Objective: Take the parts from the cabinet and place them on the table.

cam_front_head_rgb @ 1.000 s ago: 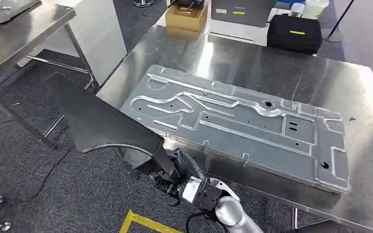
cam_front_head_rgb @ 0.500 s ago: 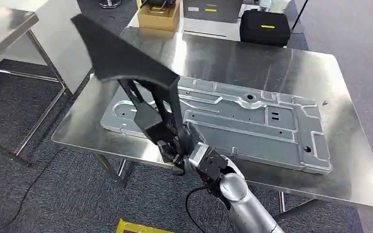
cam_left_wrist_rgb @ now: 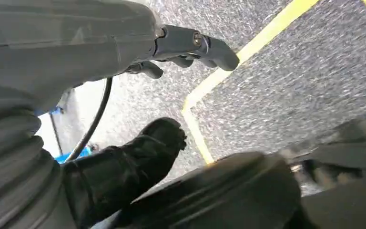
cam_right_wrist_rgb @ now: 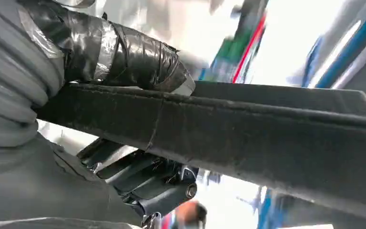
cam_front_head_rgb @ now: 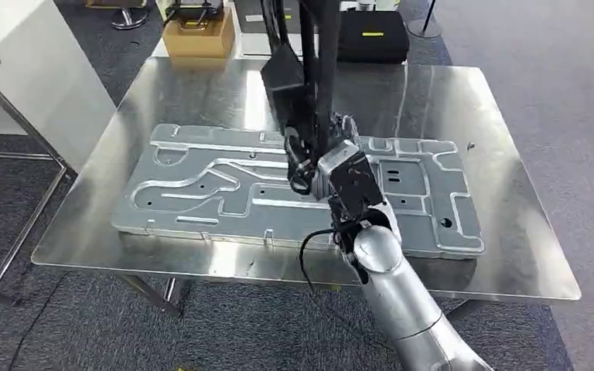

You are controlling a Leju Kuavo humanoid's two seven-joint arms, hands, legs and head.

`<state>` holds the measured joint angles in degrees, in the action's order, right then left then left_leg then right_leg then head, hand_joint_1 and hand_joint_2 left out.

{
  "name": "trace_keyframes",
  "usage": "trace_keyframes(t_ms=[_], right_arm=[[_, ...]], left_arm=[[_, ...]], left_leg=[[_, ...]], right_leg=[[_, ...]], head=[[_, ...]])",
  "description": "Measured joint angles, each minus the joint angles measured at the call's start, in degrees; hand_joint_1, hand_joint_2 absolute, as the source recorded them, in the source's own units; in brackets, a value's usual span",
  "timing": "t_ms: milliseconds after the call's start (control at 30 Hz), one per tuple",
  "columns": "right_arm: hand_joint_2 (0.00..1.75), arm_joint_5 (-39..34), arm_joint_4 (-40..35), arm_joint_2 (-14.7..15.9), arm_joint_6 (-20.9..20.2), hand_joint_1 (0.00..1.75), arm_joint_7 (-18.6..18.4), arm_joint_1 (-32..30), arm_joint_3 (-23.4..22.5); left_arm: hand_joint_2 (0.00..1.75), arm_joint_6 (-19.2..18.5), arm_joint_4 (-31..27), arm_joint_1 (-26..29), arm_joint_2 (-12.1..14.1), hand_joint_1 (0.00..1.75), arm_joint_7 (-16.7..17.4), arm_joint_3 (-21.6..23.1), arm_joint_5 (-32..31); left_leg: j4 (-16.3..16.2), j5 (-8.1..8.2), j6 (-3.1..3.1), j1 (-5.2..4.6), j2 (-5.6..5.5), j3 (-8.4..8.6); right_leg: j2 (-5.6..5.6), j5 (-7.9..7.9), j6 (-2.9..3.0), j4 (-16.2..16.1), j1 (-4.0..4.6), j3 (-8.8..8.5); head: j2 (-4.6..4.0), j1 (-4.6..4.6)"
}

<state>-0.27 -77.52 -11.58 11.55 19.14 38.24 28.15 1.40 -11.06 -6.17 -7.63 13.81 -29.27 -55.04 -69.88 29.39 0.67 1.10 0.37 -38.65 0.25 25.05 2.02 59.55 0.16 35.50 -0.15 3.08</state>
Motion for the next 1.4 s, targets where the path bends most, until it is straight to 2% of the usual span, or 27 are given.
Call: trace_keyframes(t_ms=[33, 100, 133, 200, 267, 367, 400, 433, 467, 500, 533, 567, 633, 700, 767, 800, 867, 900, 933, 967, 1000, 1067, 1100, 1200, 1267, 1300, 1400], right_arm=[[1.75, 3.6, 1.4, -0.4, 2.4, 1.59, -0.6, 1.6, 0.0], [1.75, 9.0, 4.3, -0.8, 5.7, 1.59, -1.3, 4.3, 0.0], [1.75, 12.1, 5.5, -0.9, 7.7, 1.59, -1.9, 5.2, 0.1], [1.75, 20.1, 8.8, -1.0, 12.5, 1.59, -3.2, 6.8, 1.1], [1.75, 29.9, 12.6, -1.2, 17.0, 1.59, -5.6, 8.7, 2.3], [1.75, 39.8, 18.5, -1.4, 21.0, 1.59, -8.0, 11.3, 3.6], [1.75, 42.6, 20.6, -1.4, 22.0, 1.59, -9.0, 11.7, 3.9], [1.75, 46.0, 23.3, -1.6, 22.8, 1.59, -10.2, 12.1, 4.2], [1.75, 49.1, 25.8, -1.9, 23.5, 1.59, -11.2, 12.6, 4.4], [1.75, 51.8, 28.4, -2.2, 24.3, 1.59, -12.1, 13.2, 4.5], [1.75, 54.1, 30.7, -2.4, 24.9, 1.59, -12.9, 13.8, 4.5], [1.75, 56.8, 33.0, -2.6, 25.8, 1.59, -13.9, 14.5, 4.6], [1.75, 60.5, 37.2, -3.1, 27.1, 1.59, -15.3, 15.8, 4.7], [1.75, 64.2, 40.5, -3.3, 27.2, 1.59, -17.3, 16.2, 4.8], [1.75, 68.2, 43.0, -3.3, 27.2, 1.59, -19.6, 16.4, 4.8], [1.75, 70.1, 44.6, -3.4, 27.2, 1.59, -20.7, 16.9, 4.8], [1.75, 71.8, 47.3, -3.5, 27.1, 1.59, -21.6, 17.4, 4.8], [1.75, 71.9, 48.4, -3.4, 27.0, 1.59, -21.6, 17.2, 4.8], [1.75, 71.7, 49.5, -3.4, 26.6, 1.59, -21.1, 17.1, 4.8], [1.75, 70.9, 50.3, -3.4, 25.5, 1.59, -20.3, 17.1, 4.8], [1.75, 70.1, 50.9, -3.4, 23.9, 1.59, -19.4, 17.2, 4.8], [1.75, 68.9, 52.1, -3.4, 21.2, 1.59, -18.3, 17.3, 4.8], [1.75, 68.9, 52.7, -3.3, 20.6, 1.59, -18.1, 17.4, 4.8], [1.75, 68.4, 53.9, -3.1, 17.9, 1.59, -17.5, 17.6, 4.7], [1.75, 67.9, 54.3, -3.0, 14.8, 1.59, -17.0, 17.7, 4.5], [1.75, 67.5, 54.6, -3.0, 12.5, 1.59, -16.6, 17.9, 4.5], [1.75, 66.3, 55.8, -2.9, 4.4, 1.59, -15.5, 18.3, 4.0]], left_arm=[[1.75, -0.2, 0.0, -0.1, 0.0, 0.0, 0.1, 0.0, -0.5], [1.75, -0.9, 0.0, -0.4, -0.2, 0.0, 0.2, 0.2, -1.2], [1.75, -1.1, 0.0, -0.7, -0.2, 0.0, 0.3, 0.3, -1.6], [1.75, -1.5, 0.0, -1.1, -0.3, 0.0, 0.6, 0.5, -2.5], [1.75, -2.0, 0.0, -1.6, -0.5, 0.0, 1.2, 0.7, -3.4], [1.75, -2.5, 0.0, -2.1, -0.7, 0.0, 1.5, 1.2, -4.3], [1.75, -2.8, 0.0, -2.3, -0.7, 0.0, 1.7, 1.3, -4.7], [1.75, -3.1, 0.0, -2.5, -0.7, 0.0, 1.8, 1.6, -5.2], [1.75, -3.1, 0.0, -2.6, -0.9, 0.0, 2.1, 1.8, -5.4], [1.75, -3.2, 0.0, -2.8, -1.0, 0.0, 2.2, 1.9, -5.8], [1.75, -3.3, 0.0, -3.0, -1.0, 0.0, 2.3, 2.1, -6.0], [1.75, -3.5, 0.0, -3.1, -1.2, 0.0, 2.3, 2.1, -6.4], [1.75, -3.9, 0.0, -3.4, -1.4, 0.0, 2.4, 2.1, -6.6], [1.75, -4.1, 0.0, -3.5, -1.5, 0.0, 2.4, 2.2, -7.0], [1.75, -4.1, 0.0, -3.8, -1.5, 0.0, 2.3, 2.2, -7.2], [1.75, -4.1, 0.0, -3.8, -1.5, 0.0, 2.1, 2.2, -7.4], [1.75, -4.1, 0.0, -3.9, -1.5, 0.0, 1.6, 2.2, -7.5], [1.75, -4.1, 0.0, -3.9, -1.5, 0.0, 1.2, 2.2, -7.5], [1.75, -4.1, 0.0, -4.0, -1.5, 0.0, 0.6, 2.2, -7.5], [1.75, -4.1, 0.0, -4.0, -1.4, 0.0, 0.0, 2.2, -7.5], [1.75, -4.0, 0.0, -3.9, -1.4, 0.0, -0.8, 2.1, -7.4], [1.75, -4.0, 0.0, -3.9, -1.4, 0.0, -1.8, 2.1, -7.4], [1.75, -4.0, 0.0, -3.9, -1.4, 0.0, -2.0, 2.1, -7.4], [1.75, -3.8, 0.0, -3.9, -1.5, 0.0, -2.7, 2.1, -7.3], [1.75, -3.7, 0.0, -3.9, -1.6, 0.0, -3.0, 2.1, -7.3], [1.75, -3.7, 0.0, -3.9, -1.6, 0.0, -3.2, 2.1, -7.4], [1.75, -3.6, 0.0, -3.9, -1.7, 0.0, -3.4, 2.0, -7.1]], left_leg=[[5.6, -3.3, 0.0, 0.11, 0.0, 2.16], [9.4, -2.85, -0.32, -0.21, -0.17, 3.68], [9.0, -2.96, -0.87, -0.17, -0.25, 3.29], [9.1, -3.08, -1.34, -0.38, -0.43, 3.26], [9.7, -3.43, -2.0, 0.09, -0.4, 3.69], [9.7, -3.3, -2.5, 0.1, -0.34, 3.72], [9.7, -3.24, -2.58, 0.1, -0.37, 3.74], [9.7, -3.2, -2.6, 0.1, -0.44, 3.84], [9.7, -3.11, -2.59, 0.1, -0.56, 3.97], [9.7, -3.04, -2.56, 0.1, -0.64, 4.12], [9.7, -2.94, -2.44, 0.1, -0.72, 4.33], [9.7, -2.81, -2.33, 0.1, -0.73, 4.37], [9.8, -2.85, -1.64, -0.11, -0.73, 4.06], [10.5, -2.98, -1.0, -0.03, -0.72, 4.43], [10.0, -2.29, -0.46, -0.1, -0.57, 4.46], [7.5, -0.74, -0.49, -0.21, -0.61, 3.42], [-0.7, 3.03, -0.36, -0.23, -0.64, -0.61], [-4.6, 4.21, -0.22, -0.22, -0.63, -2.68], [-6.3, 4.02, -0.16, -0.22, -0.63, -3.74], [-5.1, 2.47, -0.11, -0.21, -0.62, -3.38], [-1.5, -0.03, -0.12, -0.17, -0.62, -1.86], [8.1, -4.77, -0.23, -0.03, -0.61, 2.4], [9.0, -3.6, -0.28, -0.31, -0.72, 3.11], [9.5, -3.72, -1.36, -0.52, -0.81, 2.86], [10.2, -4.12, -2.03, -0.04, -0.66, 3.34], [10.3, -4.12, -2.3, -0.03, -0.63, 3.49], [10.3, -4.0, -2.66, -0.04, -0.53, 3.51]], right_leg=[[0.33, 0.38, -0.29, 0.5, -0.12, -0.08], [0.75, 0.92, -0.95, 1.6, 0.27, 0.6], [0.73, 0.69, -1.28, 1.3, 0.18, 0.76], [0.64, 0.55, -1.63, 1.1, 0.17, 0.67], [0.43, 1.72, -2.32, 2.5, 0.03, 1.21], [0.15, 6.72, -3.15, 13.8, -0.32, 6.85], [0.12, 7.49, -3.3, 17.5, -0.44, 8.93], [0.08, 6.85, -3.31, 18.3, -0.56, 9.74], [0.07, 4.91, -3.22, 16.3, -0.61, 9.1], [0.06, 2.37, -3.01, 12.3, -0.6, 7.34], [0.05, -0.35, -2.68, 7.1, -0.52, 4.94], [-0.01, -1.88, -2.26, 2.1, -0.35, 2.95], [0.04, -1.02, -1.92, 0.9, 0.23, 2.18], [0.1, -0.91, -1.53, 0.7, 0.31, 2.12], [-0.12, -1.45, -0.78, -0.8, -0.33, 1.05], [-0.13, -1.48, -0.32, -1.1, -0.36, 0.75], [-0.13, -1.28, -0.01, -1.1, -0.16, 0.6], [-0.14, -1.19, 0.12, -1.0, -0.02, 0.56], [-0.11, -1.08, 0.21, -0.9, 0.03, 0.56], [0.0, -0.97, 0.2, -0.7, 0.02, 0.53], [0.2, -0.8, 0.1, -0.5, -0.03, 0.45], [0.48, -0.24, -0.43, 0.2, -0.11, 0.42], [0.52, -0.01, -0.75, 0.6, 0.32, 0.83], [0.63, -0.23, -1.42, 0.7, 0.17, 1.19], [0.56, 0.34, -2.0, 1.2, 0.07, 1.41], [0.41, 1.49, -2.39, 2.9, 0.06, 2.03], [0.26, 6.9, -3.22, 15.4, -0.39, 8.2]], head=[[0.0, -0.02], [0.0, -0.04], [0.0, 0.04], [0.0, 0.04], [0.0, 0.11], [0.0, 0.02], [0.0, 0.07], [0.0, 0.04], [0.0, 0.07], [0.0, 0.04], [0.0, 0.07], [0.0, 0.07], [0.0, 0.07], [0.0, 0.05], [0.0, 0.02], [0.0, -0.06], [0.0, -0.11], [0.0, -0.07], [0.0, -0.11], [0.0, -0.09], [0.0, -0.11], [0.0, -0.09], [0.0, -0.09], [0.0, -0.02], [0.0, -0.04], [0.0, 0.04], [0.0, 0.0]])
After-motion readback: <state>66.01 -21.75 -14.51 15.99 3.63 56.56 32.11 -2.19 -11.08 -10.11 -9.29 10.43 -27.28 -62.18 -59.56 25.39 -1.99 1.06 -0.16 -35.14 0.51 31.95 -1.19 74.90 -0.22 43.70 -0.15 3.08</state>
